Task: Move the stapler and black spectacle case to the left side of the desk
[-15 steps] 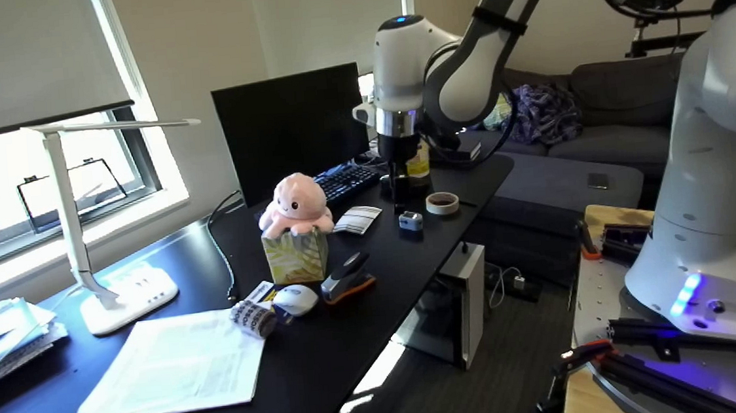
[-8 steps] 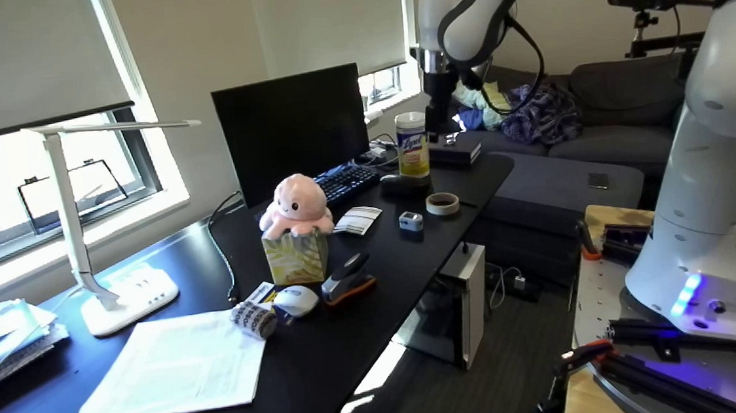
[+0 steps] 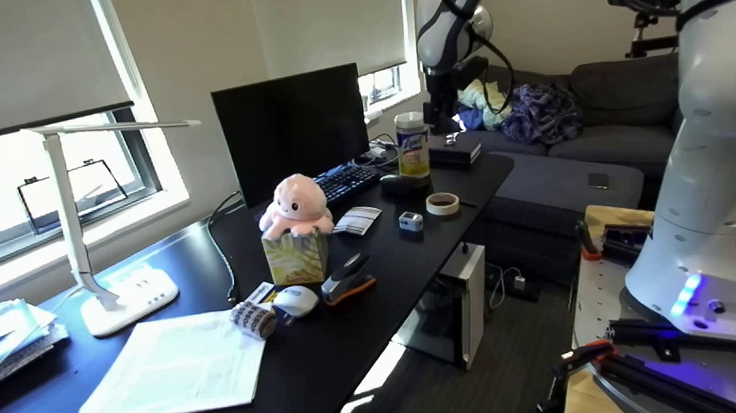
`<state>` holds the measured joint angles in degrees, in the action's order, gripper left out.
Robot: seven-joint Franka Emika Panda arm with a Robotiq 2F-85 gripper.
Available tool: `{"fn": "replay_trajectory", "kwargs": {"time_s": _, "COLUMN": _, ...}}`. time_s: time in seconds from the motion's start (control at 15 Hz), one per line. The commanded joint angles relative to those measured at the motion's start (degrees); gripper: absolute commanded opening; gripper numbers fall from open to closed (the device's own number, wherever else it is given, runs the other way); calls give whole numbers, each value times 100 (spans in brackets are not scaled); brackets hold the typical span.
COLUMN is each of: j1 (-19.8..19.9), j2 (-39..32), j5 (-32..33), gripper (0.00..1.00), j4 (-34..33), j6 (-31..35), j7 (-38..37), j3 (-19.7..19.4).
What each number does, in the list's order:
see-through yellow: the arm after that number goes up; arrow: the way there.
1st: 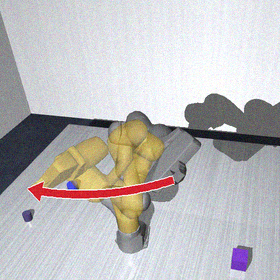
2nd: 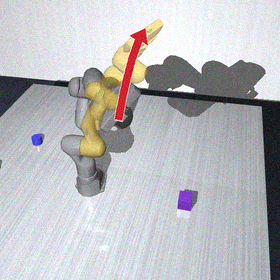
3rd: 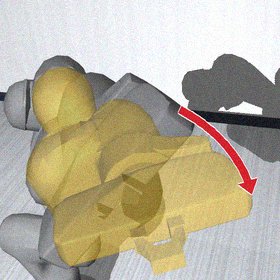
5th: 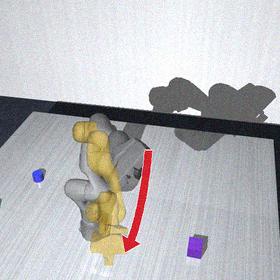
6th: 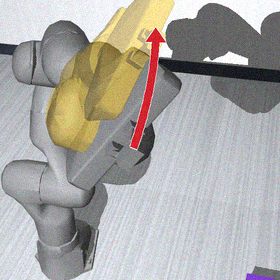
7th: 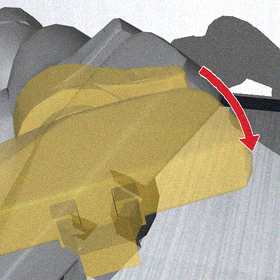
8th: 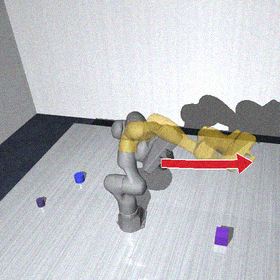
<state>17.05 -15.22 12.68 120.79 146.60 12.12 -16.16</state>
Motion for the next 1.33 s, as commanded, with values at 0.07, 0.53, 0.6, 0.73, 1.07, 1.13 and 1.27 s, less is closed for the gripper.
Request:
{"fn": "replay_trajectory", "kwargs": {"time_s": 0.07, "j1": 290, "j2": -1314, "j5": -818, "gripper": 100, "j4": -1017, "j6": 277, "j7": 712, "j3": 555}}
{"fn": "replay_trajectory", "kwargs": {"time_s": 0.53, "j1": 360, "j2": -2629, "j5": -627, "gripper": 100, "j4": -2249, "j6": 647, "j7": 907, "j3": 948}}
{"fn": "replay_trajectory", "kwargs": {"time_s": 0.6, "j1": 361, "j2": -2782, "j5": -633, "gripper": 100, "j4": -2405, "j6": 618, "j7": 892, "j3": 971}}
{"fn": "replay_trajectory", "kwargs": {"time_s": 0.73, "j1": 409, "j2": -3092, "j5": -660, "gripper": 100, "j4": -2727, "j6": 605, "j7": 913, "j3": 1045}}
{"fn": "replay_trajectory", "kwargs": {"time_s": 1.07, "j1": 702, "j2": -3530, "j5": -795, "gripper": 100, "j4": -3120, "j6": 723, "j7": 994, "j3": 1325}}
{"fn": "replay_trajectory", "kwargs": {"time_s": 1.13, "j1": 762, "j2": -3595, "j5": -800, "gripper": 100, "j4": -3169, "j6": 731, "j7": 1007, "j3": 1364}}
{"fn": "replay_trajectory", "kwargs": {"time_s": 1.27, "j1": 866, "j2": -3736, "j5": -797, "gripper": 100, "j4": -3305, "j6": 700, "j7": 1050, "j3": 1436}}
